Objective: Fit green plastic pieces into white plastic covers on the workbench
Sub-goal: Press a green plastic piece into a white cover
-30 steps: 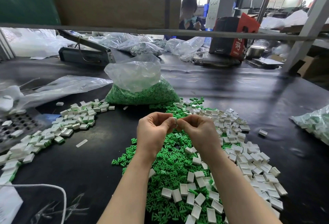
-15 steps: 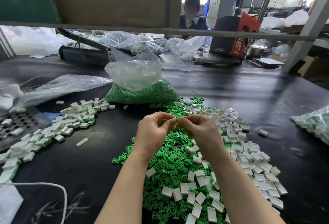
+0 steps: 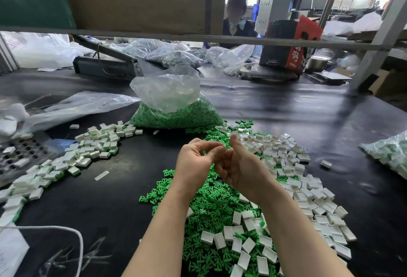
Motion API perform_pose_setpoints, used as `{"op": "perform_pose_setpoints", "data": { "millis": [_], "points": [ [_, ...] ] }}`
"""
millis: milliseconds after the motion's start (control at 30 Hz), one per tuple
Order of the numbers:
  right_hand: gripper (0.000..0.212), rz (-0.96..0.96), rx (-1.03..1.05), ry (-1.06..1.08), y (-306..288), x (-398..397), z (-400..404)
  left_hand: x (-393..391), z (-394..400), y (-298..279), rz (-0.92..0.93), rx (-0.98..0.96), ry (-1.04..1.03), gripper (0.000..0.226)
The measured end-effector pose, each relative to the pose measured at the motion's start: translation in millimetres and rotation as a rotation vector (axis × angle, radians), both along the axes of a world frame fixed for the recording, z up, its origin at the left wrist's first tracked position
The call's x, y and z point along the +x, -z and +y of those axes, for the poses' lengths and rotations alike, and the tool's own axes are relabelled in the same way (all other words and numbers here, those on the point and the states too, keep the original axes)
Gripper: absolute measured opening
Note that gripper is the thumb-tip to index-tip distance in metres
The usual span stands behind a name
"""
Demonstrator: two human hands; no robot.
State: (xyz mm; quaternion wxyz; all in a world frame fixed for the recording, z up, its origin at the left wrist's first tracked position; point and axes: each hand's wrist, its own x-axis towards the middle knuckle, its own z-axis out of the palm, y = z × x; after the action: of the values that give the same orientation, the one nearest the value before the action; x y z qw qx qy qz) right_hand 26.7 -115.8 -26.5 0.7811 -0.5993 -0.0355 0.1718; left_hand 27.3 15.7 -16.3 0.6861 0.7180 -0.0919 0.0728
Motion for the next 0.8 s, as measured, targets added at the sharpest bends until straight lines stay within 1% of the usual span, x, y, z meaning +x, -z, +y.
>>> {"op": "perform_pose_setpoints", "data": {
  "millis": [233, 400, 500, 667, 800],
  "points": [
    [0.064, -0.060, 0.043, 0.035, 4.2, 1.8, -0.5, -2.6, -3.3, -2.1, 0.067, -0.083, 0.021, 0.012],
    [0.056, -0.059, 0.085, 0.047, 6.6, 2.6, 0.1, -2.6, -2.7, -3.0, 0.076, -0.106, 0.027, 0.007],
    [0.055, -0.057, 0.077, 0.043, 8.2, 3.2, -0.8, -1.8, -1.6, -1.3, 0.081, -0.085, 0.026, 0.006],
    [0.043, -0.043, 0.118, 0.074, 7.4, 1.5, 1.9, -1.5, -2.2, -2.5, 0.047, -0.052, 0.023, 0.009],
    [0.051, -0.026, 0.136, 0.052, 3.9, 0.8, 4.4, -1.6, -3.3, -2.9, 0.043, -0.068, 0.011, 0.014]
  ]
}}
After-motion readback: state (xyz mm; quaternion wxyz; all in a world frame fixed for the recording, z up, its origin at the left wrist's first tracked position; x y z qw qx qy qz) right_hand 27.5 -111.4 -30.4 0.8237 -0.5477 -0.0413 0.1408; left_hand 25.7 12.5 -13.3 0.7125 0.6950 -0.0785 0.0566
